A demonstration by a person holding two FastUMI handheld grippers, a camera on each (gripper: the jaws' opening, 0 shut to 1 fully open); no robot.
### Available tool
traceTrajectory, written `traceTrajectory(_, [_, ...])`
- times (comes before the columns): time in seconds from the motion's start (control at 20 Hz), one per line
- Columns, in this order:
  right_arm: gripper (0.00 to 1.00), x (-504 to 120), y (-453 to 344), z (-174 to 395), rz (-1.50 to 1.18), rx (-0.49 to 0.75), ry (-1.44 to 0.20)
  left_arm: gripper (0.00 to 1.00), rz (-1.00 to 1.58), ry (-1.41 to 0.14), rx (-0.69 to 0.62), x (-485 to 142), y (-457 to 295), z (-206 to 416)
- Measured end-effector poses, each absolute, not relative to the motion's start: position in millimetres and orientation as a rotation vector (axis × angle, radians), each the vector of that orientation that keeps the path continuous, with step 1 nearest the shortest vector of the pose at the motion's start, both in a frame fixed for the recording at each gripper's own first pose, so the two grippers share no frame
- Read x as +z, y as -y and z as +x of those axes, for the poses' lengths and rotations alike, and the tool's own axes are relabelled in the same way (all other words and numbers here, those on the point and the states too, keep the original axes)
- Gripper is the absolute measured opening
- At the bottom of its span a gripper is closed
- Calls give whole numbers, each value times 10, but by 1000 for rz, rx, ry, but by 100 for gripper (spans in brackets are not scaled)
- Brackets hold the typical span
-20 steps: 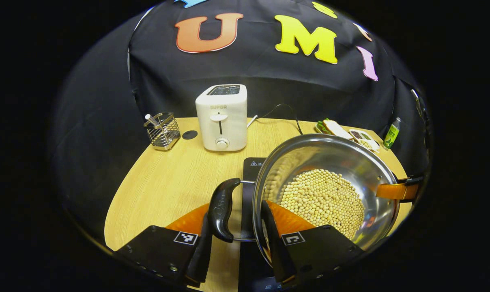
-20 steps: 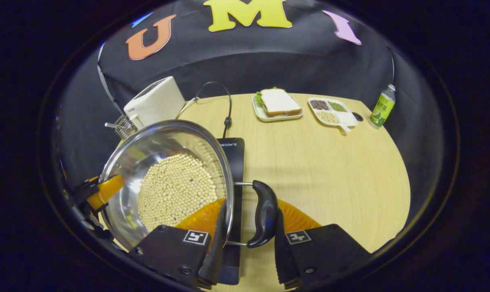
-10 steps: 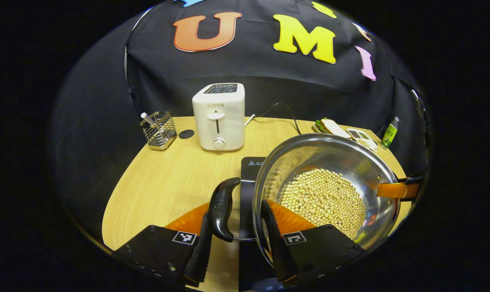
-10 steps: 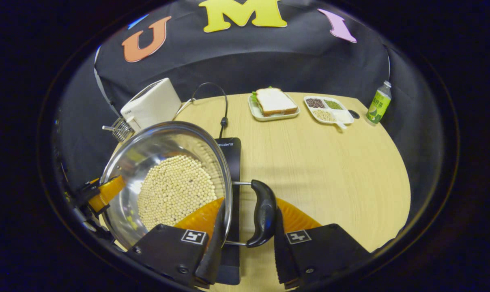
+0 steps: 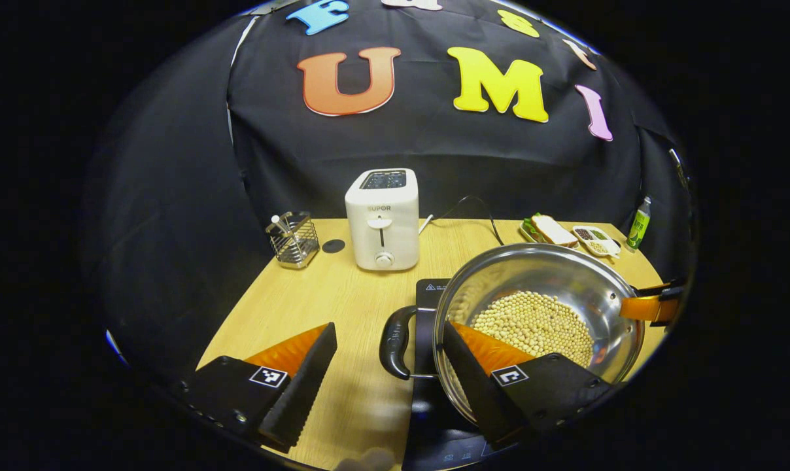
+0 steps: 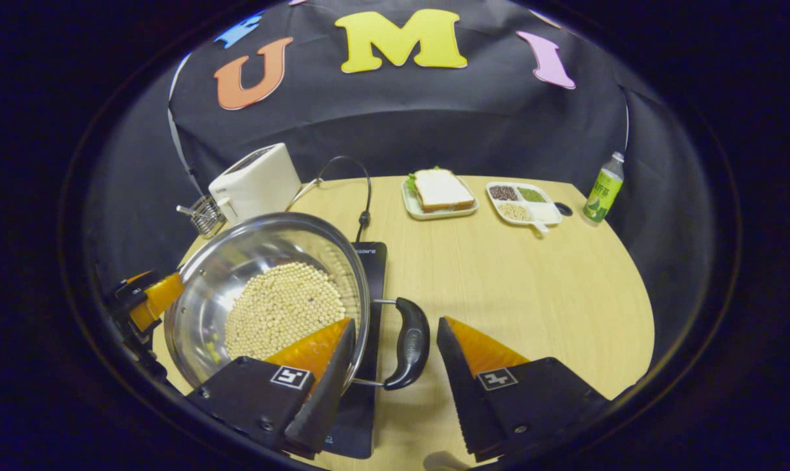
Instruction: First push the handle of the pot to place it horizontally, then grasp the pot with both hands and set it on the induction cooktop.
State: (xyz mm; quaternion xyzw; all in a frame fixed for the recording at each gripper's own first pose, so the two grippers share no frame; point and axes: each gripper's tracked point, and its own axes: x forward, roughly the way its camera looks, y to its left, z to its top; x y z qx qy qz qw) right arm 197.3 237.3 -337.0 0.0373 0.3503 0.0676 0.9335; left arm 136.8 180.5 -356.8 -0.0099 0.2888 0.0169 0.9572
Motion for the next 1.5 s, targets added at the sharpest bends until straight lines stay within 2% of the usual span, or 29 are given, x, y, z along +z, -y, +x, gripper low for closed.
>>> traceTrajectory(0.05, [78,-3336,-2362,1955,70,143,-709,97,2,-592,51,-3574,-1863,1329])
traceTrajectory(0.5, [80,-2840,-2031,1693,-56,164,-581,97,79,-441,145,-2919,-1817,908])
traceTrajectory(0.9, [78,-2356,-1381,1233,-99,175,-468,96,44,-370,125,-2297,-1037,447])
traceTrajectory(0.95, [81,-2249,-1291,1159,-92,180,-442,97,38,-355,130,-2185,-944,375])
traceTrajectory(1.25, [78,-1026,-770,627,-53,224,-156,96,43,-199,93,-1254,-245,92])
traceTrajectory(1.3, [81,-807,-680,590,-59,230,-107,96,40,-177,77,-1111,-127,62])
traceTrajectory(1.35, [100,-614,-561,511,-75,222,-65,96,34,-147,61,-939,3,43])
traceTrajectory(1.5, [100,-341,-301,410,-69,194,-5,96,28,-101,50,-601,261,-12])
